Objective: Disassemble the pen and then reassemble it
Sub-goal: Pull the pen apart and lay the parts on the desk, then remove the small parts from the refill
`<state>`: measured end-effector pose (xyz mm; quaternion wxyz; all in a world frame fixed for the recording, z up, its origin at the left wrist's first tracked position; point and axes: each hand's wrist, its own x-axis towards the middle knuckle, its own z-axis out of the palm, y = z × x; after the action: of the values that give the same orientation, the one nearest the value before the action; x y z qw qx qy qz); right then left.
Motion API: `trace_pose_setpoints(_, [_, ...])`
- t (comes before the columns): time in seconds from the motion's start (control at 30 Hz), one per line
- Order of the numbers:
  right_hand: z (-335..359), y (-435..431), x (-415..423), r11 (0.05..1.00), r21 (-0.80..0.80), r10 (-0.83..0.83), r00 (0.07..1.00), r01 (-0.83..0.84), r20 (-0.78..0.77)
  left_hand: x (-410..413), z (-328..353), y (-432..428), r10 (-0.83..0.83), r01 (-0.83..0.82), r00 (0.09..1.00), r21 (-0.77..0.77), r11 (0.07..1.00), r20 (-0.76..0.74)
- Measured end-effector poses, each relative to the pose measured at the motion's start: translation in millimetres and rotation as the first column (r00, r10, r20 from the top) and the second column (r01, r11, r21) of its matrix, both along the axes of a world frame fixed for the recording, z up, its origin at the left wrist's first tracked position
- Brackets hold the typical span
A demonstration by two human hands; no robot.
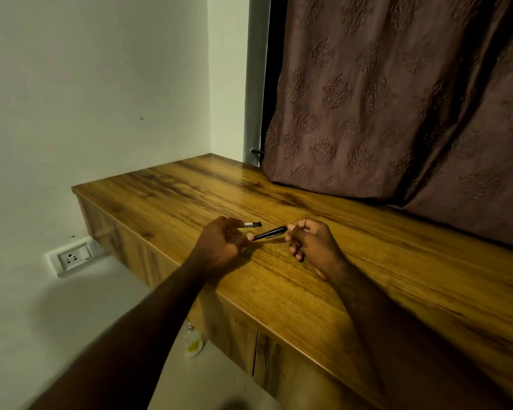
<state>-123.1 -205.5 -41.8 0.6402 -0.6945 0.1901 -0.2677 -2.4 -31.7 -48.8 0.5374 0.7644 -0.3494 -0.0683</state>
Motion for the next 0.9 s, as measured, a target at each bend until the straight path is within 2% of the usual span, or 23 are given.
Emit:
trace_pose_setpoints(0.07, [-0.5,1.9,0.0,0.999,-0.035,0.004,1.0,-0.004,-0.009,-0.8,-2.3,-1.0,-0.067,0.039,0.969,0.118,0.992,0.237])
trace_pose_setpoints(0.13, [-0.7,3.4,-0.1,0.997,-0.075,-0.015,1.0,0.014,-0.017,1.5,-4.2,-1.8,-0.115,0.042,0.902,0.18,0.983,0.416])
trace_pose_setpoints(0.23, [0.8,-1.1,-2.7,0.988,-0.075,-0.139,0.99,0.138,-0.003,4.5,-5.6,-2.8,-0.109,0.002,0.862,0.212,0.977,0.496])
trace_pose_setpoints(0.33, [2.6,-20.5,-14.1,0.944,-0.015,-0.328,0.944,0.329,0.035,5.3,-9.3,-3.9,-0.101,-0.038,0.832,0.237,0.971,0.545])
trace_pose_setpoints(0.37, [1.6,-28.3,-18.7,0.922,-0.071,-0.379,0.924,0.381,0.046,5.1,-9.6,-4.0,-0.089,-0.053,0.828,0.235,0.97,0.553])
trace_pose_setpoints(0.43, [-2.6,-40.8,-25.1,0.853,-0.309,-0.441,0.898,0.42,0.003,5.1,-9.6,-4.1,-0.065,-0.084,0.826,0.238,0.968,0.56])
trace_pose_setpoints(0.63, [-10.5,-42.8,-17.5,0.716,-0.676,-0.435,0.869,0.176,-0.235,8.1,-11.1,-5.7,-0.091,-0.093,0.837,0.304,0.948,0.54])
trace_pose_setpoints(0.77, [-8.2,-38.0,-14.0,0.647,-0.76,-0.441,0.843,0.06,-0.309,6.5,-10.8,-7.4,-0.09,-0.088,0.847,0.304,0.949,0.525])
trace_pose_setpoints(0.9, [-6.7,-36.3,-12.2,0.609,-0.791,-0.469,0.831,0.06,-0.298,7.5,-11.4,-6.3,-0.115,-0.067,0.854,0.327,0.943,0.508])
